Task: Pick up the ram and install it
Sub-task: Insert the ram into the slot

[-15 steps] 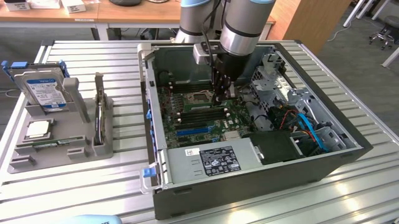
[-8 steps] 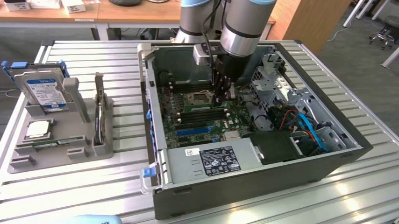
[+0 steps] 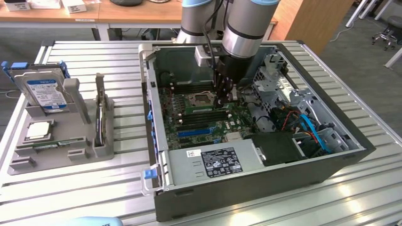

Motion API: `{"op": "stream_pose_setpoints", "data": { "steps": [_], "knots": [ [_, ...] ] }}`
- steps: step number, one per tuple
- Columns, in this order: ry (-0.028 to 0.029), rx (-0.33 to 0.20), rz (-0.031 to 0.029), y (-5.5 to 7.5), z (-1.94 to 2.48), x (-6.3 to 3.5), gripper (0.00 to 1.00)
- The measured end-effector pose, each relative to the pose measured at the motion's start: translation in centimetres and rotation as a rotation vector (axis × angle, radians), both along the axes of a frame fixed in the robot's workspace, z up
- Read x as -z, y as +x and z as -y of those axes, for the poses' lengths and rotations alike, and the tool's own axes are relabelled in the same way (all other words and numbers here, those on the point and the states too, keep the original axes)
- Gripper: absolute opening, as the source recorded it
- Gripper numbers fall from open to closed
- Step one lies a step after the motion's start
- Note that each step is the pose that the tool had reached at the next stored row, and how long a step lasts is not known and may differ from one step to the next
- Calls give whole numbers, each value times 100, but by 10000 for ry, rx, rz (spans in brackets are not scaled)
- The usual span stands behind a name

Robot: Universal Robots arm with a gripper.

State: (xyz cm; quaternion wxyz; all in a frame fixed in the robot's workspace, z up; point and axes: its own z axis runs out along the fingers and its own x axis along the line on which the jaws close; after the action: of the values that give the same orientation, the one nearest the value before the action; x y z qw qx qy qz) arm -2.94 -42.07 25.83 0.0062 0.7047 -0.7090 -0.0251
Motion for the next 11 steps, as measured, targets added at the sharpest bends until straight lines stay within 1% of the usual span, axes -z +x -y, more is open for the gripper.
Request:
{"op": "stream_pose_setpoints", "data": {
  "steps": [11],
  "knots": [
    [-1, -1, -1, -2, 0, 112, 12]
  ]
}}
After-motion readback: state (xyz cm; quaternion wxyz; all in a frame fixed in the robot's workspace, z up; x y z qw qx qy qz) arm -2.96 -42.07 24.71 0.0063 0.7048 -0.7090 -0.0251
